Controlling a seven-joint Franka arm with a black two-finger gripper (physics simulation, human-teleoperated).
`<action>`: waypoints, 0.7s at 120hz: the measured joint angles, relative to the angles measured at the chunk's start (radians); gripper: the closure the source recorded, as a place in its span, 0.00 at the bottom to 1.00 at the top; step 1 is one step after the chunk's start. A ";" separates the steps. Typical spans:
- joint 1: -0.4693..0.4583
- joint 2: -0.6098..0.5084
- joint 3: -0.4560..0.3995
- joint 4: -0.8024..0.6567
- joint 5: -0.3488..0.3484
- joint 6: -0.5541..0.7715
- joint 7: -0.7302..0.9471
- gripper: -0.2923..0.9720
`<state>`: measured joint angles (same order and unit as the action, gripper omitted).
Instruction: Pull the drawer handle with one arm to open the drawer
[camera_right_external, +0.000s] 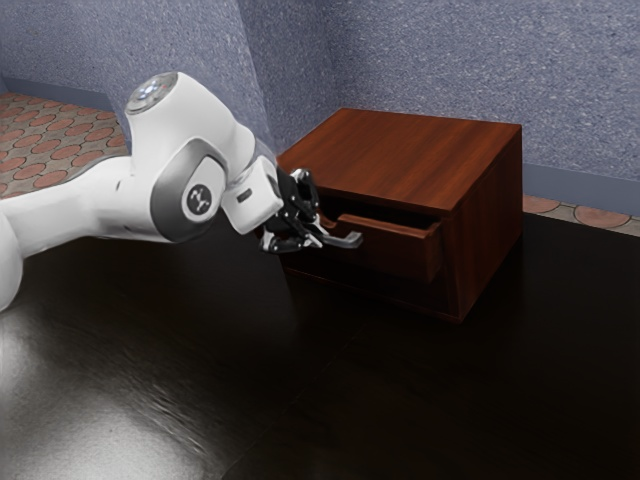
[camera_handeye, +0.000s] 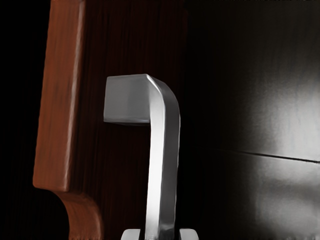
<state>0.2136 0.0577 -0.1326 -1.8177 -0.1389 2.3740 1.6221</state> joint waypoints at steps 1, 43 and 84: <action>0.000 -0.002 0.000 -0.002 0.000 0.000 0.000 0.77; 0.002 -0.074 0.001 -0.081 -0.009 0.000 -0.002 0.77; -0.002 -0.155 0.023 -0.166 -0.015 -0.002 -0.003 0.76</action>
<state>0.2118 -0.0971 -0.1092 -1.9833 -0.1539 2.3725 1.6187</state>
